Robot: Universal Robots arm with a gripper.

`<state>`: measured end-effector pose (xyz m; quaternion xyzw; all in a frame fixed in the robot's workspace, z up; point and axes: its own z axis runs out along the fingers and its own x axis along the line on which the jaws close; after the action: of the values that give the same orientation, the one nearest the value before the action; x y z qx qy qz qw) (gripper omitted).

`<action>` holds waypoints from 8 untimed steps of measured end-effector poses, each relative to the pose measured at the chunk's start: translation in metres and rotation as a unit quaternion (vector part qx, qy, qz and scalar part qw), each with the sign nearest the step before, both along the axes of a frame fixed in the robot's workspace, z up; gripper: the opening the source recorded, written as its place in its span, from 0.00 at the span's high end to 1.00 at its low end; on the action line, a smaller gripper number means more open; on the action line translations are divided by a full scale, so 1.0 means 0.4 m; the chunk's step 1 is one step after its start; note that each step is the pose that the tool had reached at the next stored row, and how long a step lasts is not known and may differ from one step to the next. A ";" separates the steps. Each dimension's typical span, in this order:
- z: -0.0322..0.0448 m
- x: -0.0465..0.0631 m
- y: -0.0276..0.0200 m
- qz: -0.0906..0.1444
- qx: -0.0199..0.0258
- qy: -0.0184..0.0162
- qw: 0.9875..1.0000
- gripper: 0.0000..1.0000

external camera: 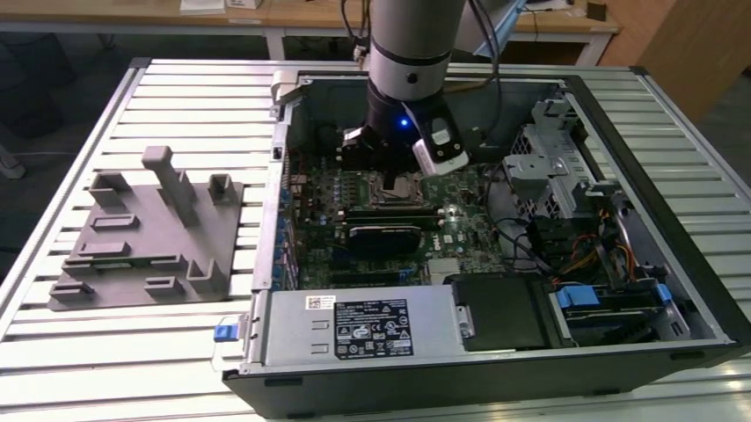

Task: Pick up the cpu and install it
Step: 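Install the second cpu locking lever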

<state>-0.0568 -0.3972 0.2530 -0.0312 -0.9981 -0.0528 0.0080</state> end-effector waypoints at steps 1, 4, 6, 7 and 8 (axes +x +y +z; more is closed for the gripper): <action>-0.004 0.000 -0.001 0.000 0.000 0.000 1.000 0.89; -0.014 -0.002 -0.002 0.000 0.000 0.000 1.000 0.89; -0.020 -0.005 -0.002 0.000 0.000 0.000 1.000 0.89; -0.023 -0.006 -0.002 0.000 0.000 0.000 1.000 0.89; -0.026 -0.008 -0.002 0.000 0.000 0.000 1.000 0.89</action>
<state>-0.0599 -0.3981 0.2425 -0.0312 -0.9981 -0.0528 0.0080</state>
